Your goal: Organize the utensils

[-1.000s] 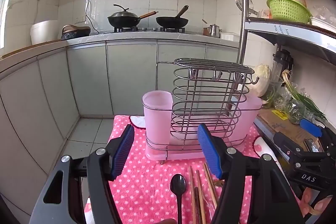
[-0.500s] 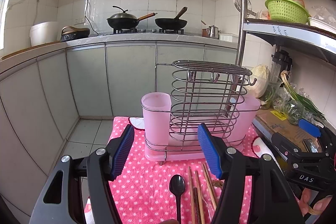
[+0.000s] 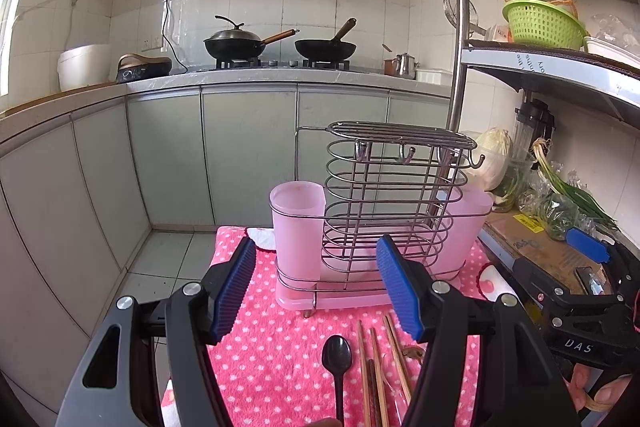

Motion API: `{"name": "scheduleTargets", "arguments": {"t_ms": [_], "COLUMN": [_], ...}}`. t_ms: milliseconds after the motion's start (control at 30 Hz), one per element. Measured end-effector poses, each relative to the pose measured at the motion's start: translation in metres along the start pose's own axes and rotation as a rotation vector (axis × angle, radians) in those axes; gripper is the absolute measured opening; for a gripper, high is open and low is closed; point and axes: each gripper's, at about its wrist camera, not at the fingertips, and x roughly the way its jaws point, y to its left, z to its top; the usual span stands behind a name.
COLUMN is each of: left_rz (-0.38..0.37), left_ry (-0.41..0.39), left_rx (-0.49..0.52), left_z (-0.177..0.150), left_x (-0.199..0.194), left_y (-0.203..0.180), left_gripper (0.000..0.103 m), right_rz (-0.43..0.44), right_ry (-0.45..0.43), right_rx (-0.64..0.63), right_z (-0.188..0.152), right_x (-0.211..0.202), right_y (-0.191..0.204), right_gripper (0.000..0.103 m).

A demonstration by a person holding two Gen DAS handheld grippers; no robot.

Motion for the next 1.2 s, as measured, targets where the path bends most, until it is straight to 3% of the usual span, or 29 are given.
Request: {"name": "scheduleTargets", "arguments": {"t_ms": [1200], "left_rz": [0.001], "left_ry": [-0.013], "left_rx": [-0.002], "left_z": [0.0042], "left_x": [-0.0034], "left_y": [0.0023], "left_gripper": [0.062], "right_rz": [-0.001], "right_ry": [-0.008], "right_rx": [-0.025], "right_z": [0.0064], "right_x": [-0.0026], "right_y": [0.0013], "right_gripper": [0.1]}}
